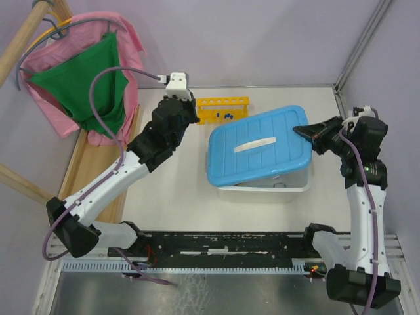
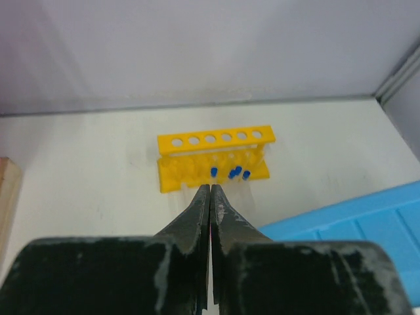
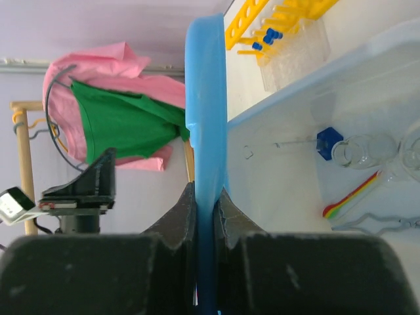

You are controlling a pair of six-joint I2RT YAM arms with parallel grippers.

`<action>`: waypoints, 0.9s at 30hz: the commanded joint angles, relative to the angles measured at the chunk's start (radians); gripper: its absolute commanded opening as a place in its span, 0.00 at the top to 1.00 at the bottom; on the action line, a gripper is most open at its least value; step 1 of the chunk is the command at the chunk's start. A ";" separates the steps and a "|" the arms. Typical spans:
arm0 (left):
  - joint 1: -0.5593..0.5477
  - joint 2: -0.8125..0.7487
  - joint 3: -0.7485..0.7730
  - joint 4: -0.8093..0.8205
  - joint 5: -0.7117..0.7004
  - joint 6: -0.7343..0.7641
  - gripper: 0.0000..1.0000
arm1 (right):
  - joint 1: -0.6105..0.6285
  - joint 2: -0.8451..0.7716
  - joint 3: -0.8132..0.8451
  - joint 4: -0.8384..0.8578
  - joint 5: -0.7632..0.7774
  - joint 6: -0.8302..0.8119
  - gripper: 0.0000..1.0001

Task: Organize the chemistry lab equipment
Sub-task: Close the lid of the storage box.

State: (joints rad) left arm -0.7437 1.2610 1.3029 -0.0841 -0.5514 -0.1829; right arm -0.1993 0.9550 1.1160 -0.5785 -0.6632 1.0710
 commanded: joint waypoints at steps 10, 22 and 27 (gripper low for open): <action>0.017 0.088 -0.028 -0.086 0.336 -0.166 0.97 | -0.007 -0.155 -0.082 -0.065 0.280 -0.169 0.99; 0.017 0.073 -0.088 -0.090 0.428 -0.200 0.97 | -0.007 -0.027 0.154 -0.395 0.501 -0.473 0.84; 0.017 0.085 -0.086 -0.090 0.448 -0.202 0.97 | -0.008 0.005 0.184 -0.466 0.537 -0.527 0.63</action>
State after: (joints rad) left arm -0.7296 1.3540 1.2083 -0.1944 -0.1383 -0.3386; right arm -0.1982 0.9382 1.2606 -0.9428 -0.3088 0.7097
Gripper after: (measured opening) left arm 0.036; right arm 0.322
